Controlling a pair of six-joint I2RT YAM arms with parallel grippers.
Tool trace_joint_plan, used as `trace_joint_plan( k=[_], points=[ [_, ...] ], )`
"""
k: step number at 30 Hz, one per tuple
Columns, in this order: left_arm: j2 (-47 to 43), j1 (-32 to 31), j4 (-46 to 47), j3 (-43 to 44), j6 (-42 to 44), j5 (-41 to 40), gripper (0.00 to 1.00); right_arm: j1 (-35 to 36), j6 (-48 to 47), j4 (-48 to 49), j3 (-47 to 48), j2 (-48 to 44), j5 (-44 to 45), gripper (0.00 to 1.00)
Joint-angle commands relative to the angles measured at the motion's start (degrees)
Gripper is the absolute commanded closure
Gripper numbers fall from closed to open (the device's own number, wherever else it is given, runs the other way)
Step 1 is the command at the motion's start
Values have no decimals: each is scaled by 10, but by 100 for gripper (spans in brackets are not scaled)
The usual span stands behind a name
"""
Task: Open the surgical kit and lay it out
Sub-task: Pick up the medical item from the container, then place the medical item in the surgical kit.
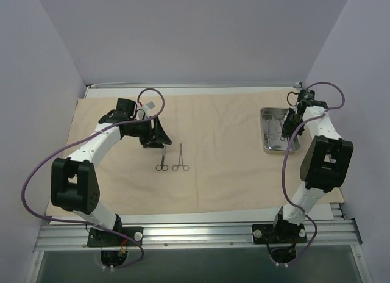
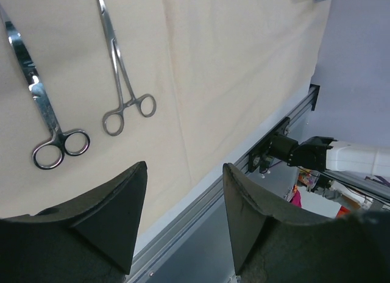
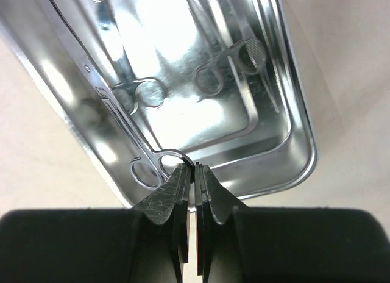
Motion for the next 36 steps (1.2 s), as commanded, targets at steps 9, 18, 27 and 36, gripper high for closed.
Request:
trace_joint_plan(
  k=[9,18,27,36],
  points=[
    [-19,-10,150,16,-86,86,36,120,173,14,16,-146,-123,100],
    [-14,-20,241,9,-164,94,36,274,347,187,-32,-154,-145,100],
    [-16,-42,285,3,-197,83,36,371,442,281,-28,-117,-150,100],
    [-10,-56,315,5,-221,57,38,419,458,275,-18,-102,-146,100]
  ],
)
